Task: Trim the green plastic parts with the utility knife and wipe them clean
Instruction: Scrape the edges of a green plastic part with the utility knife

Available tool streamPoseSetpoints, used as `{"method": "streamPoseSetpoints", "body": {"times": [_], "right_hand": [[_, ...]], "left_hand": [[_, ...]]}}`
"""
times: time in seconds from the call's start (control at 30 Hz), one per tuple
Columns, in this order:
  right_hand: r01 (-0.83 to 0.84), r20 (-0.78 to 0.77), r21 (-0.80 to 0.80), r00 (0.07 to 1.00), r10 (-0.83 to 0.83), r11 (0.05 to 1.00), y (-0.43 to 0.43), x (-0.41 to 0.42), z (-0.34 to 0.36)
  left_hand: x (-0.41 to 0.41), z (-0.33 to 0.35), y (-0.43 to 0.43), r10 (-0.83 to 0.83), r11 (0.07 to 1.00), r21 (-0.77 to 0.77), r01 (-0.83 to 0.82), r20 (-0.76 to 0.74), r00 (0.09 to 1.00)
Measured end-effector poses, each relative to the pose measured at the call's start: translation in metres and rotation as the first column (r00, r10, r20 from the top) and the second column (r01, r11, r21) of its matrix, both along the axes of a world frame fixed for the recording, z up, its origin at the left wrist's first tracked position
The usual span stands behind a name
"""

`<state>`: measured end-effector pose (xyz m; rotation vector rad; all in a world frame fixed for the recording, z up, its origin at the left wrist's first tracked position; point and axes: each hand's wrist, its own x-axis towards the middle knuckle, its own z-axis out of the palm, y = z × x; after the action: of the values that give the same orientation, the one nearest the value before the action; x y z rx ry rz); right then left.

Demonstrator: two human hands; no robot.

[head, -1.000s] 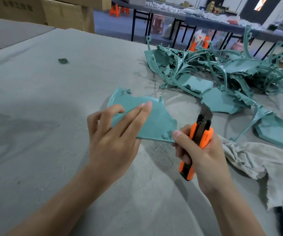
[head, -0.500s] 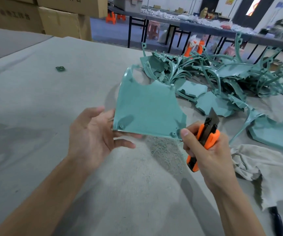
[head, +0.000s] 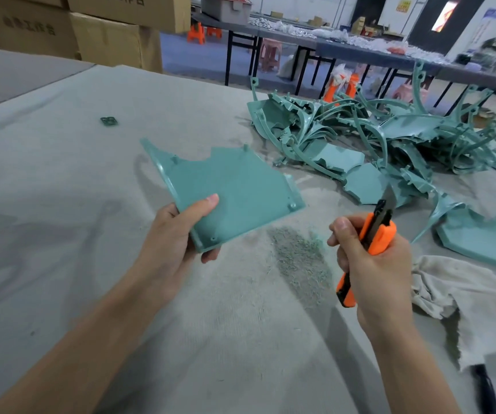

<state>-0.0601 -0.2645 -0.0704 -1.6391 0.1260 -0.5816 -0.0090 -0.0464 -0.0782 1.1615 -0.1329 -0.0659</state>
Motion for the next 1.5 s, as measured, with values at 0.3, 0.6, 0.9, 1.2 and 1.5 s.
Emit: {"method": "streamPoseSetpoints", "body": {"times": [0.3,0.6,0.9,1.2,1.5], "right_hand": [[0.026,-0.094,-0.314,0.994,-0.058,0.949,0.001,0.004,-0.010],[-0.304,-0.194,-0.122,0.941,0.278,0.945,0.017,-0.005,0.000],[-0.328,-0.199,-0.027,0.928,0.316,0.944,0.021,-0.006,-0.003],[-0.246,-0.111,-0.541,0.969,0.222,0.805,0.025,-0.012,-0.003],[-0.235,-0.125,-0.722,0.969,0.211,0.650,0.031,-0.014,-0.006]], "left_hand": [[-0.012,0.001,-0.012,-0.130,0.984,-0.101,0.146,0.146,0.981],[-0.020,-0.001,-0.019,-0.168,0.980,0.133,0.146,0.168,0.971],[-0.036,-0.001,-0.033,-0.295,0.899,0.356,0.257,0.056,0.954],[-0.026,-0.004,-0.028,0.008,0.973,0.231,-0.018,0.045,0.999],[-0.026,-0.004,-0.026,-0.038,0.983,0.184,0.023,0.079,0.996]]}}
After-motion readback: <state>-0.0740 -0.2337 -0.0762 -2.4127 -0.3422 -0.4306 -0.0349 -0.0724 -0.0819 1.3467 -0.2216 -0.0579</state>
